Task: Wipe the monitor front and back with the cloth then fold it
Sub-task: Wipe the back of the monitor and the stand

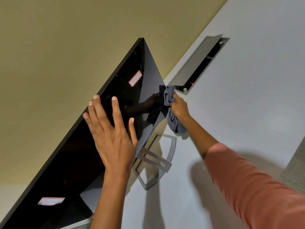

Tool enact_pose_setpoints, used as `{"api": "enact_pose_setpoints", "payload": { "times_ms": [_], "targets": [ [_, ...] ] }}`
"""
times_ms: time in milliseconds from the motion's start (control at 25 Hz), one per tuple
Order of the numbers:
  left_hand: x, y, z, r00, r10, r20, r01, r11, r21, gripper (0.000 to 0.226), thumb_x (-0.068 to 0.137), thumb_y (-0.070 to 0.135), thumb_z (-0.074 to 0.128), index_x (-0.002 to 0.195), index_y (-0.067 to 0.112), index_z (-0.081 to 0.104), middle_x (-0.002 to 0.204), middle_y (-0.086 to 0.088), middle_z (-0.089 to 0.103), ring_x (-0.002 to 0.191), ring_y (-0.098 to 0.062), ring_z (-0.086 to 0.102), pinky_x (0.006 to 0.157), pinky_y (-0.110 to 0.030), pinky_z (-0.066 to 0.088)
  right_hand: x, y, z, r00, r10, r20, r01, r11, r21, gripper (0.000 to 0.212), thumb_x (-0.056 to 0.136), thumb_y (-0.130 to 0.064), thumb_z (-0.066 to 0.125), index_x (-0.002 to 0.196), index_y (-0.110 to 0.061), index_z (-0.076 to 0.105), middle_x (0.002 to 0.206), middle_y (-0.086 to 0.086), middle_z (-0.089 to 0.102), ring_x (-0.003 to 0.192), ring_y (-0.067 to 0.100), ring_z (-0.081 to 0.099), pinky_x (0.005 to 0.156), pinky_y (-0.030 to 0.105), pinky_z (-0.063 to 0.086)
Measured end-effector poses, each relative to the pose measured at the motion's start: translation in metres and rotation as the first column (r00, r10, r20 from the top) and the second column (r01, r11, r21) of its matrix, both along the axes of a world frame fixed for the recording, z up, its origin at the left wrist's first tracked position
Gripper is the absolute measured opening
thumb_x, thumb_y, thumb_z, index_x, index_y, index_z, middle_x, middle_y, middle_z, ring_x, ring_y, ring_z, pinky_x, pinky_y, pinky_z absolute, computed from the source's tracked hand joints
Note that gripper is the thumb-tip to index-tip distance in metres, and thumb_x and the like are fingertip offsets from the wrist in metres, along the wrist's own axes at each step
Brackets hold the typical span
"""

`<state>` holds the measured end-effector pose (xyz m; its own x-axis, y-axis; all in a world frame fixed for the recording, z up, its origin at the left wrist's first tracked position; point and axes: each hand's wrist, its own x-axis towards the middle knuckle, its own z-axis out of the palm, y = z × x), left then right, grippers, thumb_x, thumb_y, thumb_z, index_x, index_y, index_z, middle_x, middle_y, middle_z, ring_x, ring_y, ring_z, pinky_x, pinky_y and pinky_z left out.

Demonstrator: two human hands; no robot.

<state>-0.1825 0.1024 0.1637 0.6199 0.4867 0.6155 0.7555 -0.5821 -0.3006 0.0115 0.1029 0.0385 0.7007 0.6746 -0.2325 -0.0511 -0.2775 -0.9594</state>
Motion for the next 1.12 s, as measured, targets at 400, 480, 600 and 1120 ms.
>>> {"api": "enact_pose_setpoints", "payload": {
  "times_ms": [400,480,600,1120],
  "targets": [
    [0.004,-0.004,0.003,0.997,-0.021,0.071,0.024,0.999,-0.04,0.057,0.097,0.035,0.045,0.144,0.007,0.031,0.151,-0.028,0.018,0.141,-0.037,0.01,0.118,-0.043,-0.002,-0.099,-0.056,0.006,0.985,0.171,-0.036,-0.17,0.985,0.032,0.062,0.1,-0.008,0.037,0.15,-0.029,0.007,0.157,0.001,0.021,0.135,0.028,0.037,0.106,0.036,0.033],
    [0.003,-0.005,0.003,0.996,-0.037,0.08,0.04,0.999,-0.036,0.056,0.097,0.034,0.044,0.143,0.006,0.032,0.15,-0.027,0.02,0.141,-0.037,0.012,0.118,-0.043,0.0,-0.079,-0.044,0.008,0.994,0.096,-0.05,-0.096,0.995,0.019,0.061,0.1,-0.007,0.037,0.15,-0.027,0.009,0.155,0.003,0.025,0.134,0.028,0.039,0.106,0.037,0.034],
    [0.002,-0.005,0.005,0.996,-0.041,0.084,0.043,0.999,-0.03,0.055,0.097,0.033,0.044,0.142,0.004,0.033,0.15,-0.027,0.021,0.141,-0.037,0.015,0.118,-0.043,0.002,-0.032,-0.016,-0.006,0.999,0.05,-0.018,-0.05,0.998,-0.046,0.058,0.097,0.001,0.036,0.149,-0.019,0.021,0.141,0.015,0.045,0.124,0.033,0.049,0.099,0.034,0.04],
    [0.002,-0.009,0.008,0.998,-0.011,0.068,0.014,0.999,-0.045,0.055,0.097,0.031,0.04,0.143,0.003,0.03,0.151,-0.026,0.019,0.142,-0.039,0.014,0.117,-0.044,0.003,-0.111,-0.074,-0.1,0.37,0.765,0.527,-0.218,0.623,-0.751,0.094,0.086,-0.038,0.062,0.151,-0.018,-0.003,0.157,0.01,-0.016,0.144,0.039,-0.002,0.114,0.052,0.014]
  ]
}}
